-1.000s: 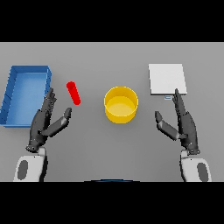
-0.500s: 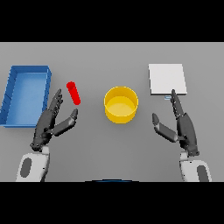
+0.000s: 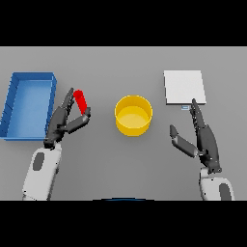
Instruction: Pick up the red beaker and tilt it to pour out 1 green nut into yellow bowl. Pick up the yellow bowl and place it on the metallic measuring scale.
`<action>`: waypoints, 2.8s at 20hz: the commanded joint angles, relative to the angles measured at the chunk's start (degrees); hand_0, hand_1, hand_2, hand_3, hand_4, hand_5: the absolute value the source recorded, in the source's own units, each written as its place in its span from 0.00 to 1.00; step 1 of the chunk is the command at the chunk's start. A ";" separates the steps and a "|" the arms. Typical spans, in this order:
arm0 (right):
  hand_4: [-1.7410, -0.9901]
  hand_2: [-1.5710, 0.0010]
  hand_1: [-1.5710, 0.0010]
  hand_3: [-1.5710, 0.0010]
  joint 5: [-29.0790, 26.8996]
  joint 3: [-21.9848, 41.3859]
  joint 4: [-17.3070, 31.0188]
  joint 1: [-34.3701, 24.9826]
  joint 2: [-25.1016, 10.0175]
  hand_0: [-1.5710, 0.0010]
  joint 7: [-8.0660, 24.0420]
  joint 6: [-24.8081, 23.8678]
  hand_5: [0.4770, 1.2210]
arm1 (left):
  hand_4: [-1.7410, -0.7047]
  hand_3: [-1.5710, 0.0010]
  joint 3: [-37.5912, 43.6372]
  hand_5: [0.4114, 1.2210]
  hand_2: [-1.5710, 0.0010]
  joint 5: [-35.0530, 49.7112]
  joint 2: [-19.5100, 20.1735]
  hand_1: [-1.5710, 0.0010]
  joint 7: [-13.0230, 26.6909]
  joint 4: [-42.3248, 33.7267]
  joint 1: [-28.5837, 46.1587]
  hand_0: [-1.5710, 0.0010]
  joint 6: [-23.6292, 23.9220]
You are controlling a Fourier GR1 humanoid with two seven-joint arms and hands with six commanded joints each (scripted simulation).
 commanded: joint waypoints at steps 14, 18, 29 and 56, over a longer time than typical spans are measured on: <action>0.57 1.00 1.00 1.00 -0.63 -0.94 0.97 -0.67 -0.76 1.00 0.27 0.36 0.28 | 0.39 1.00 3.74 0.38 1.00 0.71 -0.17 1.00 -5.21 16.20 -12.81 1.00 -0.46; 0.60 1.00 1.00 1.00 -0.29 -0.94 1.16 -0.75 -0.68 1.00 0.39 0.02 0.28 | 0.31 0.95 5.37 0.44 0.92 1.41 -0.80 0.95 -8.06 19.92 -15.55 0.95 0.48; 0.59 1.00 1.00 1.00 -0.65 -0.52 0.83 -1.16 -0.58 1.00 -0.16 0.74 0.28 | 0.15 0.09 6.16 0.88 0.09 -0.49 -3.24 0.09 -13.27 22.27 -16.84 0.10 6.12; 0.63 1.00 1.00 1.00 2.84 1.11 -0.23 -0.53 -0.20 1.00 0.03 -0.42 0.33 | 0.00 0.00 -29.66 0.95 0.00 -31.79 14.01 0.00 2.58 16.13 -34.59 0.00 -1.42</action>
